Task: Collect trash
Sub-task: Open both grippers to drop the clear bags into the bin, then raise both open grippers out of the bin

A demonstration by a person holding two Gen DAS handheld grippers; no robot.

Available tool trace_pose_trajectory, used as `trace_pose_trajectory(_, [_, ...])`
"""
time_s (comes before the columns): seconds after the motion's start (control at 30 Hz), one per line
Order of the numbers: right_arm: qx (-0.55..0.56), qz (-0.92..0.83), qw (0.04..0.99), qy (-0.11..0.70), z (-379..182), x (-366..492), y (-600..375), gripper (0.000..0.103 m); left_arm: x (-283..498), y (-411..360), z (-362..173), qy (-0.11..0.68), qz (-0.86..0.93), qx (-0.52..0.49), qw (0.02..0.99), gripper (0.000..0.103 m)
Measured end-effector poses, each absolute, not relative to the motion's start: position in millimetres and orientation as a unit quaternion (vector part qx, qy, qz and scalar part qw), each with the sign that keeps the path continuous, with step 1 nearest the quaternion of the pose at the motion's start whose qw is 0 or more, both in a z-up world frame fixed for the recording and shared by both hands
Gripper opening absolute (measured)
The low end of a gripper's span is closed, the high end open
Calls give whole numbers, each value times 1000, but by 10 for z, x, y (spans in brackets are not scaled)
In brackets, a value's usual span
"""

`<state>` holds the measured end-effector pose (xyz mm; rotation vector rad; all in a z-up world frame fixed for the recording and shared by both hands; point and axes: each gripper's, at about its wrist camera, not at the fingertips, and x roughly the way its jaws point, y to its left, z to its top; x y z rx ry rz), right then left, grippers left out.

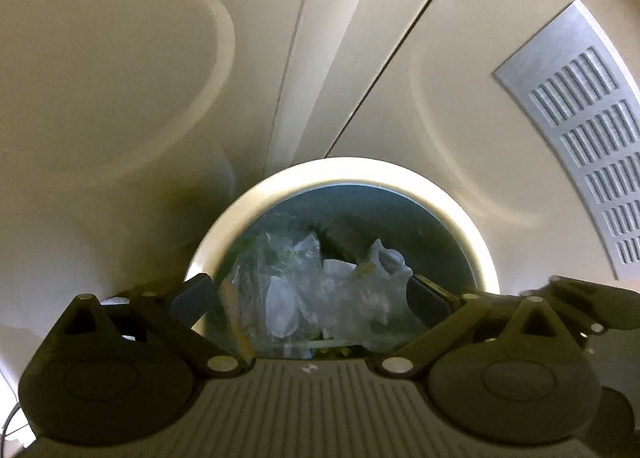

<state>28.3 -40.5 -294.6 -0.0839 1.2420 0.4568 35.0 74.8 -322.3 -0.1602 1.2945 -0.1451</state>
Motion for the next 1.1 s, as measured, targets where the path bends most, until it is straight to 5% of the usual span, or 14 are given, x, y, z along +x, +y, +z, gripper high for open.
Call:
trace_pose_trajectory(0.47, [-8,217,848,484,-1826,-333,-641,82,-337,1100,-2199,537,-21,-75,840,103])
trace_pose_trajectory(1.1, [-55,212,865,450,-1637,-894,-546,87,-718,1004,-1943,501,-33,-40,864,103])
